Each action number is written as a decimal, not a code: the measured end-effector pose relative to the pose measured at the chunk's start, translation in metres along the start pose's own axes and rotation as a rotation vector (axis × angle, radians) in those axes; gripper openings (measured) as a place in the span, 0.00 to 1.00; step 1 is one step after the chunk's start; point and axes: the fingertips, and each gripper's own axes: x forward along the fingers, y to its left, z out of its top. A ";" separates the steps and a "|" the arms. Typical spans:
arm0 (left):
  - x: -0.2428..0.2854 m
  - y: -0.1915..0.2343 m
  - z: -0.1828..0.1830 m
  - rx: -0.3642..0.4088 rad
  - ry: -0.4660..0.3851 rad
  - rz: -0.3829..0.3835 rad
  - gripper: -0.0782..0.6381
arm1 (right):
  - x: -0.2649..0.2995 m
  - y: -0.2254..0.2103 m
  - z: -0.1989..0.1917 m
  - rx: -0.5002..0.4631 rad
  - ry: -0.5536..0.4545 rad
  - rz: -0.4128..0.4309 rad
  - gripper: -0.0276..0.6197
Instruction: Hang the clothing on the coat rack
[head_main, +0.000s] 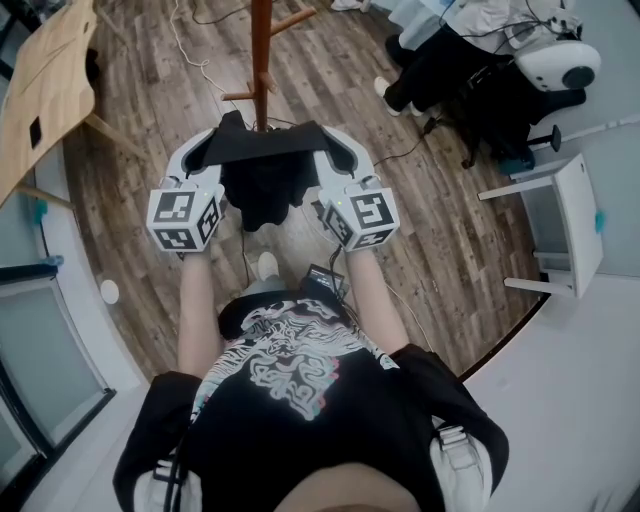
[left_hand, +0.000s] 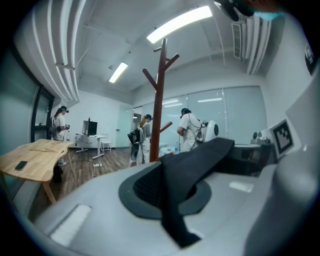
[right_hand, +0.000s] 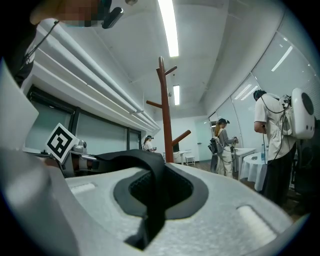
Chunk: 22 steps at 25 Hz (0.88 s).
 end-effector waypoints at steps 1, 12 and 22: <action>0.003 0.002 0.000 -0.001 0.001 -0.006 0.11 | 0.004 -0.001 -0.001 0.003 0.001 -0.006 0.07; 0.020 0.023 0.002 0.006 0.011 -0.035 0.11 | 0.028 -0.004 -0.009 0.017 0.013 -0.045 0.07; 0.028 0.022 0.002 0.025 0.024 -0.039 0.11 | 0.031 -0.011 -0.007 0.005 0.012 -0.060 0.07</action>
